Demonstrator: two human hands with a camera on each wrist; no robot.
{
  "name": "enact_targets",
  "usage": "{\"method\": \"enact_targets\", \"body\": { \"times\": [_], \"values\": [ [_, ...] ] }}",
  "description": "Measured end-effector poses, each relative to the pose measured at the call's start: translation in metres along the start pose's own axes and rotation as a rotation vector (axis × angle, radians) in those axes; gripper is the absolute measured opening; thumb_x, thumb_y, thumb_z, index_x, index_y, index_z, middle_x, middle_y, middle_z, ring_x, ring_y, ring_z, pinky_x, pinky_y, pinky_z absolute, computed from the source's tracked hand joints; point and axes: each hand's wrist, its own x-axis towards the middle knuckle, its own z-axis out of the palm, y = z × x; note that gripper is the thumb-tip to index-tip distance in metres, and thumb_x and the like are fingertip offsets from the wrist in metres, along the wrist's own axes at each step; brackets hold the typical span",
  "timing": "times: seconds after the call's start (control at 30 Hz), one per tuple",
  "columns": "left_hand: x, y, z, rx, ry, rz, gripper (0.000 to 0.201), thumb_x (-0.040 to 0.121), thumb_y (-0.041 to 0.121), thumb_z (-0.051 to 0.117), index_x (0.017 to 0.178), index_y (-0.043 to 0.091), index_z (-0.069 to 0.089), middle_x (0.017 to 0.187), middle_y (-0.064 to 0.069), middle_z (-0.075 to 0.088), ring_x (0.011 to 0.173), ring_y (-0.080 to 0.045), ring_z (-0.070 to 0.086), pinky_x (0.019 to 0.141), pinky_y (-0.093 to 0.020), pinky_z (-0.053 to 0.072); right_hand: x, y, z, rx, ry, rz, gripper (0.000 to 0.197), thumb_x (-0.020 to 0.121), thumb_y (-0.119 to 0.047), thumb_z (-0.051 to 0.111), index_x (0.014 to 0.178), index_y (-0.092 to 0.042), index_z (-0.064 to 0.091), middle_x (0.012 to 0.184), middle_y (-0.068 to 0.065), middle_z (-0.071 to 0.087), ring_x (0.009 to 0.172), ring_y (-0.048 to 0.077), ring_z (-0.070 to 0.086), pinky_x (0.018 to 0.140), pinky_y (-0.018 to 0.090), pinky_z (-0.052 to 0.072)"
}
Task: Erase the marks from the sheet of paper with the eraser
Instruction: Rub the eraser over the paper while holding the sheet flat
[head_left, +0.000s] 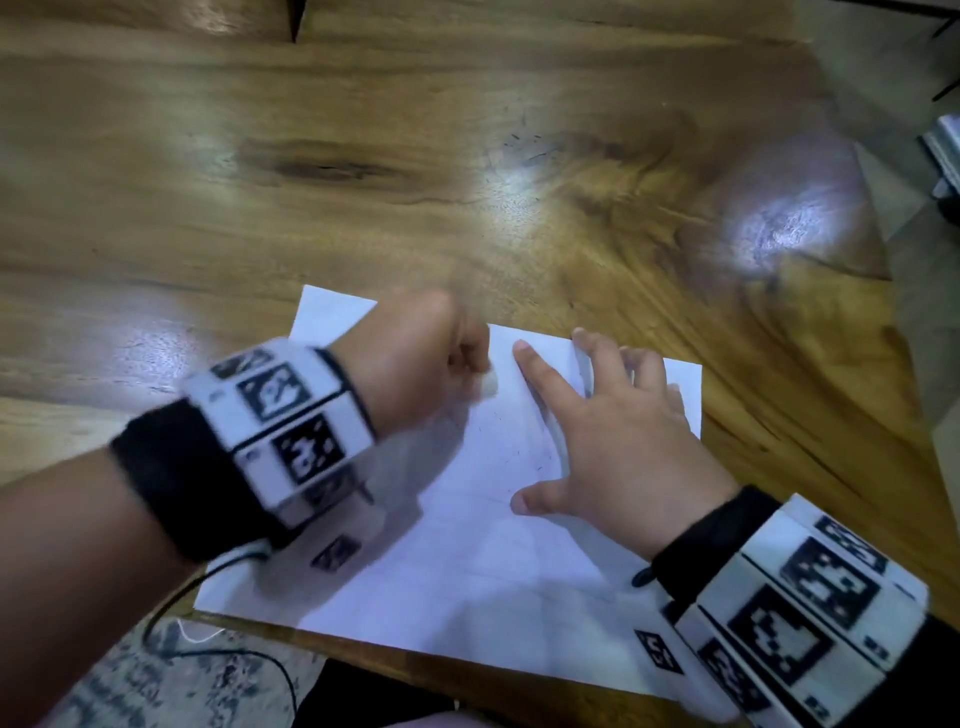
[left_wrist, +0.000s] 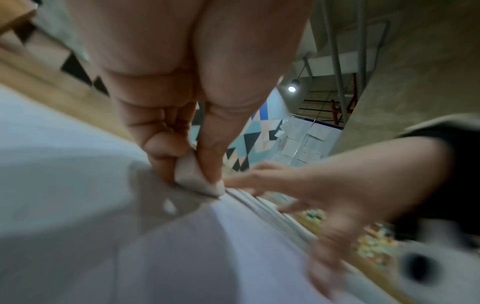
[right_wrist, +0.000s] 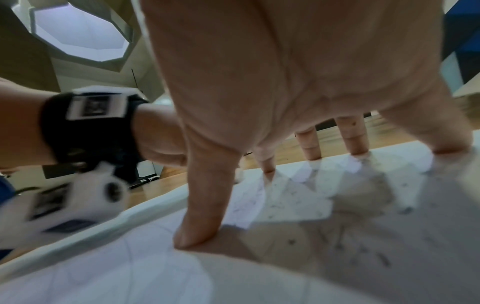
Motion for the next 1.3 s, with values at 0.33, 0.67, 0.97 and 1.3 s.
{"method": "enact_targets", "body": {
  "times": [0.33,0.67,0.97,1.3],
  "values": [
    [0.02,0.005,-0.009,-0.008,-0.031,-0.045,0.007,0.076,0.015,0.065,0.08,0.009,0.064,0.057,0.011,0.05,0.061,-0.017,0.05,0.061,-0.024,0.037,-0.001,0.0,0.0,-0.003,-0.002,0.004,0.114,0.066,-0.066,0.066,0.14,-0.047,-0.018,0.148,-0.004,-0.012,0.135,0.03,-0.001,0.112,0.056,0.017],
    [0.022,0.005,-0.01,0.029,0.025,-0.011,0.003,0.077,0.011,0.063,0.08,0.009,0.063,0.053,0.015,0.044,0.053,-0.005,0.043,0.054,-0.022,0.032,0.0,-0.001,0.0,0.015,0.003,0.0,0.113,0.067,-0.065,0.066,0.14,-0.047,-0.018,0.148,-0.004,-0.013,0.134,0.029,-0.001,0.112,0.056,0.015],
    [-0.011,0.0,0.003,0.014,-0.117,0.075,0.006,0.072,0.019,0.069,0.076,0.016,0.067,0.064,0.008,0.055,0.059,-0.01,0.047,0.055,-0.011,0.034,0.0,-0.001,0.0,0.002,0.007,0.001,0.113,0.066,-0.066,0.066,0.14,-0.047,-0.017,0.149,-0.004,-0.013,0.135,0.03,0.0,0.112,0.056,0.017],
    [-0.02,0.005,0.011,0.029,-0.179,0.163,0.003,0.075,0.016,0.065,0.073,0.016,0.067,0.06,0.015,0.046,0.053,0.001,0.039,0.058,-0.004,0.034,0.0,-0.003,-0.001,0.012,0.011,0.006,0.115,0.064,-0.065,0.068,0.141,-0.047,-0.015,0.149,-0.004,-0.01,0.135,0.03,0.001,0.111,0.057,0.018]
  ]
}}
